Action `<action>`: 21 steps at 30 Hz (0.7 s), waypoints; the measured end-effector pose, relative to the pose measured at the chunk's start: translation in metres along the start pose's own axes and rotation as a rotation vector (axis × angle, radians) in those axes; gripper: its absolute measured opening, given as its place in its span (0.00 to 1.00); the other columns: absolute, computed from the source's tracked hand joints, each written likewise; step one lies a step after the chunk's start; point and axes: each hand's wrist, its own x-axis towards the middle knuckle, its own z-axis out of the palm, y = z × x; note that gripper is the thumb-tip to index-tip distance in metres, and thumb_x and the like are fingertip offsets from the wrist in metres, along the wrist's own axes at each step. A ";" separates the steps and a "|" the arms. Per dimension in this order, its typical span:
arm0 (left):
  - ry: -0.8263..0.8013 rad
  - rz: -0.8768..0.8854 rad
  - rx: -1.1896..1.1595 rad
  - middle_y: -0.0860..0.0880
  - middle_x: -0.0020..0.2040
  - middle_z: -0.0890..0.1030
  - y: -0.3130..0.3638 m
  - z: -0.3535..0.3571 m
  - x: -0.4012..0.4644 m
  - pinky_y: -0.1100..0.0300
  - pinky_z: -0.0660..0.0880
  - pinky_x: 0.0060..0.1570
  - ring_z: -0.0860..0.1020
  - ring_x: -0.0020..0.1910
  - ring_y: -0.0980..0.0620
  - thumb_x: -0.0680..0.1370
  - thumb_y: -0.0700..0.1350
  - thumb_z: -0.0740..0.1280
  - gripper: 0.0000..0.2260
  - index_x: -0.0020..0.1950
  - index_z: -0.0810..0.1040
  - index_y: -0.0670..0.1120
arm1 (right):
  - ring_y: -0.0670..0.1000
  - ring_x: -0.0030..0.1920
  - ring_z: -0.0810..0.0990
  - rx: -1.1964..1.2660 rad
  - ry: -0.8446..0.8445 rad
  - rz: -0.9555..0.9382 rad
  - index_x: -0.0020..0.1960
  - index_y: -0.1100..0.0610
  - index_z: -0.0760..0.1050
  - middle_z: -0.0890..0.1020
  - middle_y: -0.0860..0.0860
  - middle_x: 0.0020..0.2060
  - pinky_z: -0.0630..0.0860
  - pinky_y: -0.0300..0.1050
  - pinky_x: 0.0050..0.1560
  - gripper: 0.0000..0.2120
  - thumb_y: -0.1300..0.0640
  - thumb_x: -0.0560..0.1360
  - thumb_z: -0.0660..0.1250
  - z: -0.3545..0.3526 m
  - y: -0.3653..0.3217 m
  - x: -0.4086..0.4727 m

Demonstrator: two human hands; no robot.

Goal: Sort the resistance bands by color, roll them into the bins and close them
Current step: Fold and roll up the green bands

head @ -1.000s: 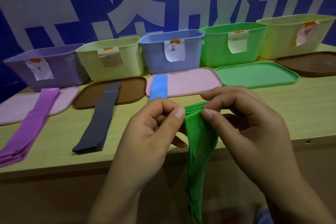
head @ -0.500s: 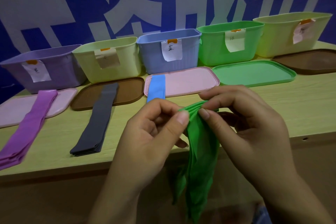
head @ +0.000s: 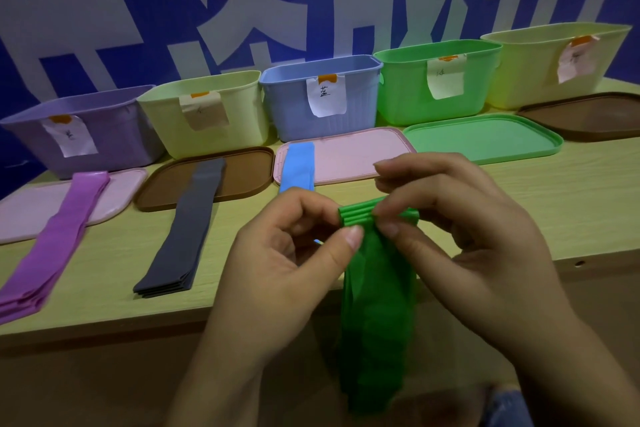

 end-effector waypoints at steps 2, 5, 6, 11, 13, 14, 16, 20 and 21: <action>-0.008 0.006 -0.005 0.42 0.40 0.80 0.000 0.000 0.000 0.63 0.78 0.35 0.79 0.37 0.54 0.68 0.40 0.71 0.06 0.43 0.77 0.44 | 0.49 0.58 0.77 -0.021 -0.009 -0.007 0.46 0.57 0.79 0.77 0.49 0.54 0.76 0.47 0.54 0.05 0.57 0.73 0.67 -0.001 0.000 0.001; -0.044 0.028 -0.009 0.44 0.40 0.81 0.000 -0.002 -0.001 0.63 0.78 0.36 0.79 0.37 0.54 0.68 0.43 0.73 0.07 0.42 0.78 0.47 | 0.47 0.58 0.78 -0.027 -0.009 0.004 0.46 0.57 0.80 0.78 0.49 0.53 0.77 0.48 0.53 0.07 0.55 0.72 0.67 0.000 0.001 0.001; -0.060 0.038 -0.011 0.46 0.40 0.81 0.000 -0.003 -0.001 0.63 0.78 0.36 0.80 0.38 0.54 0.68 0.45 0.72 0.05 0.41 0.78 0.49 | 0.48 0.57 0.78 -0.015 -0.012 0.015 0.46 0.56 0.81 0.78 0.49 0.53 0.77 0.48 0.53 0.07 0.54 0.72 0.67 0.000 0.002 0.001; -0.111 0.057 -0.012 0.53 0.40 0.82 0.000 -0.006 -0.002 0.67 0.76 0.37 0.80 0.39 0.58 0.69 0.45 0.70 0.03 0.40 0.78 0.51 | 0.46 0.56 0.79 0.061 -0.060 0.073 0.45 0.53 0.80 0.79 0.47 0.53 0.79 0.44 0.50 0.05 0.53 0.70 0.68 -0.002 0.003 0.001; -0.131 0.065 0.008 0.53 0.41 0.82 -0.001 -0.007 -0.002 0.67 0.76 0.39 0.80 0.40 0.58 0.69 0.44 0.70 0.03 0.41 0.78 0.51 | 0.46 0.56 0.79 0.063 -0.064 0.073 0.44 0.51 0.80 0.79 0.46 0.53 0.79 0.44 0.49 0.04 0.53 0.70 0.69 -0.002 0.003 0.000; -0.144 0.066 0.018 0.53 0.41 0.82 -0.001 -0.008 -0.001 0.67 0.76 0.39 0.80 0.40 0.57 0.70 0.44 0.70 0.03 0.41 0.78 0.50 | 0.46 0.56 0.79 0.061 -0.063 0.073 0.44 0.51 0.80 0.79 0.46 0.53 0.79 0.44 0.49 0.04 0.53 0.70 0.69 -0.002 0.003 -0.001; -0.174 0.067 0.038 0.51 0.42 0.82 -0.002 -0.010 0.000 0.66 0.76 0.41 0.80 0.41 0.55 0.70 0.44 0.69 0.03 0.42 0.78 0.49 | 0.46 0.56 0.79 0.070 -0.062 0.091 0.44 0.48 0.79 0.79 0.44 0.52 0.79 0.44 0.49 0.05 0.51 0.69 0.69 -0.003 0.003 -0.001; -0.210 0.060 0.071 0.49 0.43 0.82 -0.003 -0.013 0.000 0.64 0.77 0.43 0.81 0.43 0.53 0.70 0.45 0.70 0.03 0.43 0.78 0.50 | 0.46 0.56 0.79 0.076 -0.093 0.126 0.44 0.47 0.79 0.79 0.42 0.50 0.80 0.45 0.49 0.06 0.49 0.68 0.69 -0.006 0.003 -0.001; -0.208 0.058 0.072 0.49 0.43 0.82 -0.004 -0.013 0.000 0.64 0.77 0.43 0.81 0.43 0.52 0.70 0.46 0.70 0.03 0.43 0.78 0.50 | 0.46 0.55 0.79 0.063 -0.099 0.123 0.43 0.48 0.79 0.80 0.41 0.49 0.80 0.45 0.49 0.06 0.49 0.68 0.69 -0.006 0.003 -0.001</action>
